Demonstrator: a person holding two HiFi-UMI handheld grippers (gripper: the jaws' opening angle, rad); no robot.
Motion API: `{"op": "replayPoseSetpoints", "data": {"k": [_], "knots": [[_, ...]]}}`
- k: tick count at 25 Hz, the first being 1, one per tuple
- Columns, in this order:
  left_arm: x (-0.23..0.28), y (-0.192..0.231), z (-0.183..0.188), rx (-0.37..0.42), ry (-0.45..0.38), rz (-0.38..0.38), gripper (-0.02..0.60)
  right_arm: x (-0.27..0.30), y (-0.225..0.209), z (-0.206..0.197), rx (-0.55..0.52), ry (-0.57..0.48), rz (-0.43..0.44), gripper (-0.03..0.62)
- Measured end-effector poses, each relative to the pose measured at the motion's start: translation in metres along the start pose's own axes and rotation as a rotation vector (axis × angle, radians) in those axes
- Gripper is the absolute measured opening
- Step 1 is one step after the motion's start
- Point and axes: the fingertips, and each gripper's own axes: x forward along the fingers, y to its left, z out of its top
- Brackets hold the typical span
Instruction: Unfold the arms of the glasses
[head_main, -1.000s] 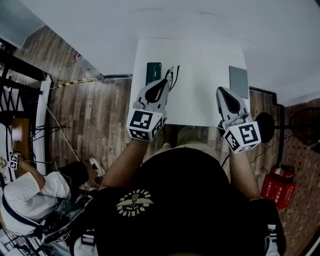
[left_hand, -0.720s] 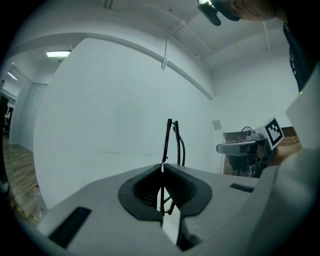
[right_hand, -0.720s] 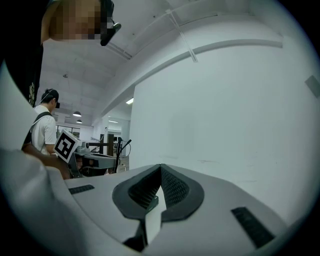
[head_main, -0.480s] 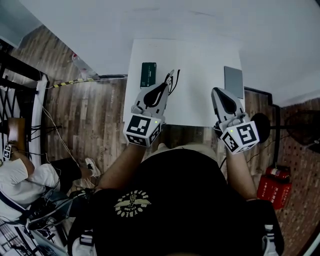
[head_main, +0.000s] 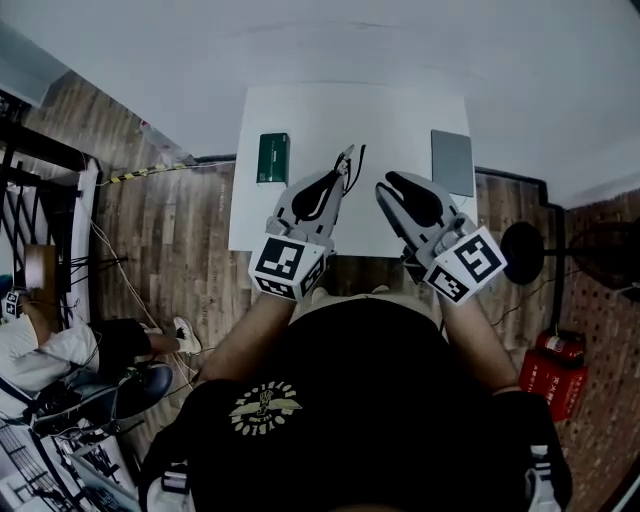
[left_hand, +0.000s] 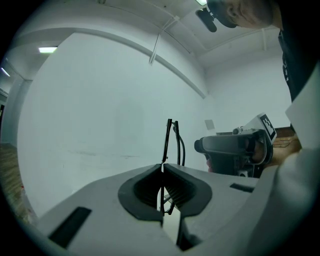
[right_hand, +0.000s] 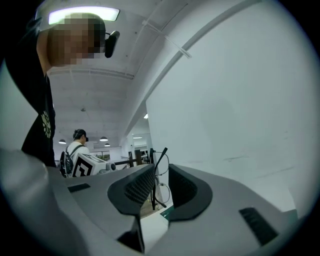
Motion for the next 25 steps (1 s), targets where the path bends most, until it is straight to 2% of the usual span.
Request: {"op": "replayPoseSetpoints", "data": {"k": [9, 16, 19, 25], "knots": [[0.035, -0.054, -0.002, 0.027, 0.007, 0.019, 0.021, -0.025, -0.024, 0.004, 0.122, -0.020, 0.162, 0.080], [0.044, -0.068, -0.003, 0.034, 0.009, 0.057, 0.020, -0.030, -0.032, 0.003, 0.129, 0.004, 0.221, 0.078], [0.042, -0.068, 0.000, 0.030, 0.008, 0.081, 0.021, -0.032, -0.033, 0.004, 0.130, 0.007, 0.226, 0.025], [0.043, -0.066, 0.003, 0.024, 0.003, 0.136, 0.021, -0.042, -0.039, 0.002, 0.137, 0.006, 0.253, 0.021]]}}
